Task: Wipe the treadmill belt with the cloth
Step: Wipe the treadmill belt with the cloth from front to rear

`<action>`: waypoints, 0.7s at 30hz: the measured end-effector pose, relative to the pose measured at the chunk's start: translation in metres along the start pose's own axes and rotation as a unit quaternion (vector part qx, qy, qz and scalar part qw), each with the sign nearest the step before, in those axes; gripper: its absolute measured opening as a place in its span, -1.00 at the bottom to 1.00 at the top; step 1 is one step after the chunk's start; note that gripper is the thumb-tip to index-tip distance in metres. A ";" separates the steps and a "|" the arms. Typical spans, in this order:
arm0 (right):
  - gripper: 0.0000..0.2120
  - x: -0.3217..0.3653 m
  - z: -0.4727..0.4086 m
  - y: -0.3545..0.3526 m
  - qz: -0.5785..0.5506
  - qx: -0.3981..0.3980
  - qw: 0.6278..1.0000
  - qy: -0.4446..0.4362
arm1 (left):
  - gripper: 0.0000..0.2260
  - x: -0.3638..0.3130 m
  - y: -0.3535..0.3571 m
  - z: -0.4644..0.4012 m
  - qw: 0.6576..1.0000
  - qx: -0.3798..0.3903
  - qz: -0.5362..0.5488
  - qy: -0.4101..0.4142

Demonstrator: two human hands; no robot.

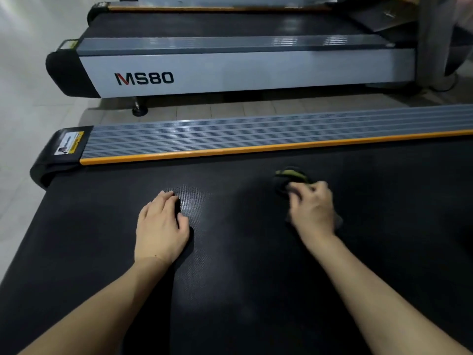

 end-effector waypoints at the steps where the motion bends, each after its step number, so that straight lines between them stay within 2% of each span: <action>1: -0.81 -0.006 0.000 -0.003 0.016 -0.010 0.999 0.042 | -0.53 0.000 0.000 0.000 1.000 -0.003 0.001 0.000; 3: -0.82 0.018 0.002 0.007 0.038 -0.043 0.990 0.125 | -0.53 -0.001 0.000 -0.001 1.000 -0.001 0.002 0.000; 4: -0.84 0.046 0.003 0.017 0.025 -0.063 0.988 0.137 | -0.53 -0.001 0.000 -0.001 1.000 0.000 0.004 -0.001; 6: -0.90 0.122 0.009 0.042 -0.034 -0.060 0.995 0.071 | -0.53 0.000 0.000 -0.002 1.000 0.003 0.010 0.000; 9: -0.86 0.201 0.029 0.056 -0.112 0.052 0.988 -0.091 | -0.55 0.003 -0.001 -0.003 1.000 0.010 0.027 -0.010; 11: -0.86 0.178 0.027 0.045 -0.133 0.054 0.979 -0.141 | -0.56 0.004 0.000 -0.003 1.000 0.006 0.026 -0.002; 13: -0.85 0.118 0.026 0.030 -0.087 0.041 0.985 -0.142 | -0.53 0.005 0.001 -0.004 1.000 0.000 0.026 0.005; 17: -0.79 -0.008 0.024 -0.016 0.005 0.005 1.000 -0.001 | -0.55 0.003 0.002 -0.001 0.999 -0.004 0.032 0.000; 19: -0.78 -0.021 0.028 -0.021 0.044 -0.017 0.996 0.074 | -0.58 0.003 0.002 -0.002 0.999 -0.010 0.036 0.006; 21: -0.81 0.008 0.029 -0.005 0.056 -0.042 0.989 0.130 | -0.65 0.004 0.002 -0.002 0.999 -0.009 0.038 0.003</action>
Point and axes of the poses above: each hand's wrist, its own z-axis away from the middle knuckle, its own y-axis out of the palm, x = y × z, the point moved 1 cm from there along -z, towards the middle knuckle, and after that the axes turned 15 degrees about -y, right-handed, at the moved point
